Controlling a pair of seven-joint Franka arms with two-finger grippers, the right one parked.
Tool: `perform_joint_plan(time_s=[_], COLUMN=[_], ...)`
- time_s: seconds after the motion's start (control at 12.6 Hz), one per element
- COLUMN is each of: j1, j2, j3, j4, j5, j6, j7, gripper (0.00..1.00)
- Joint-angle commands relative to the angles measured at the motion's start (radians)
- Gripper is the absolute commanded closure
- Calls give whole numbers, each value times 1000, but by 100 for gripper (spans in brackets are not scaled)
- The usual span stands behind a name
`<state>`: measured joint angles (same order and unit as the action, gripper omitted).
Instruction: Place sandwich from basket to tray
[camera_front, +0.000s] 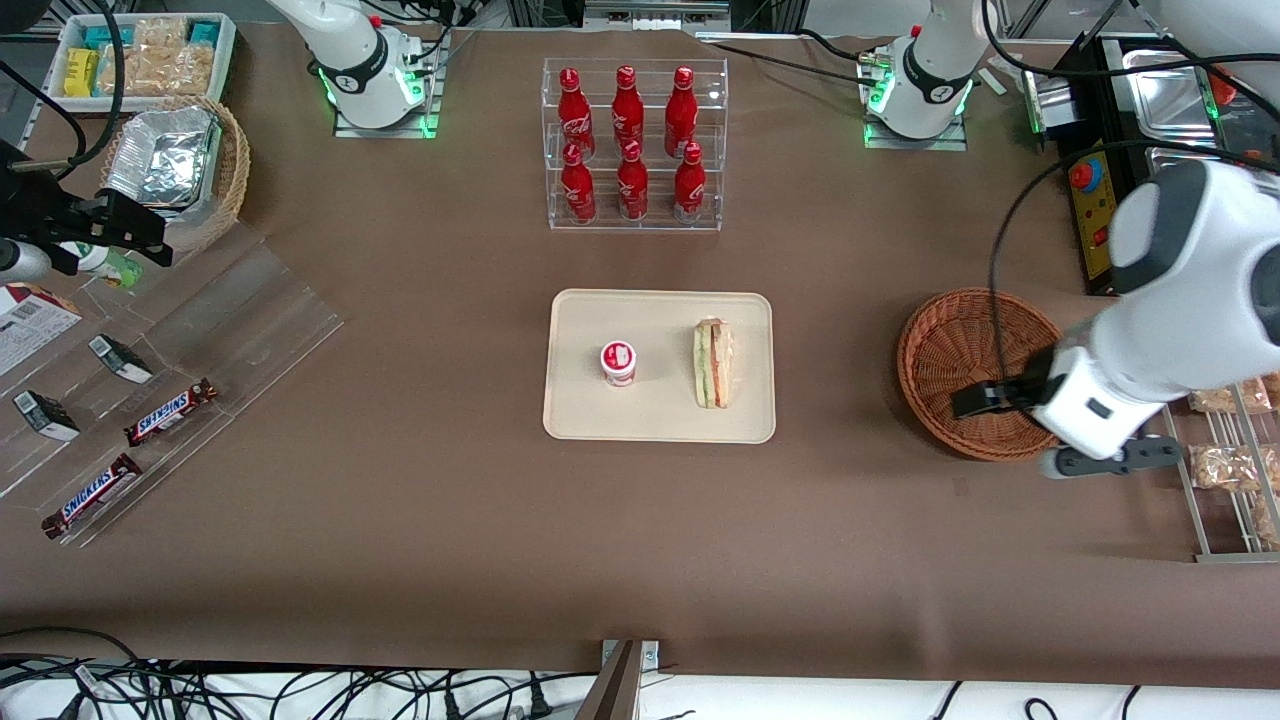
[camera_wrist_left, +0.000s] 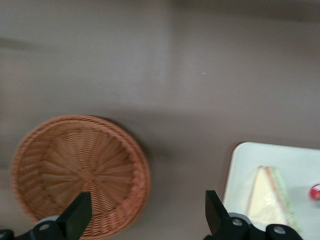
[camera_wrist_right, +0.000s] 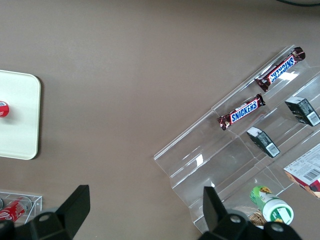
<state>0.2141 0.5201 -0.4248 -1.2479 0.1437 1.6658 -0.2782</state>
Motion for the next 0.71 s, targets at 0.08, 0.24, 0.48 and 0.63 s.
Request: perform_joint_plan(time_s=[0.08,0.24,0.48,0.63], j1=[-139,-192,-197,-196], j2=[5,3,2,2], j3=[197,282,282,276], j4=[41,41,41,39], j5=[-64,-69,-59,-61], j6=[-51,-48,-46,-46], j7=[142,146,146,149], gripper=[0,0,0,0])
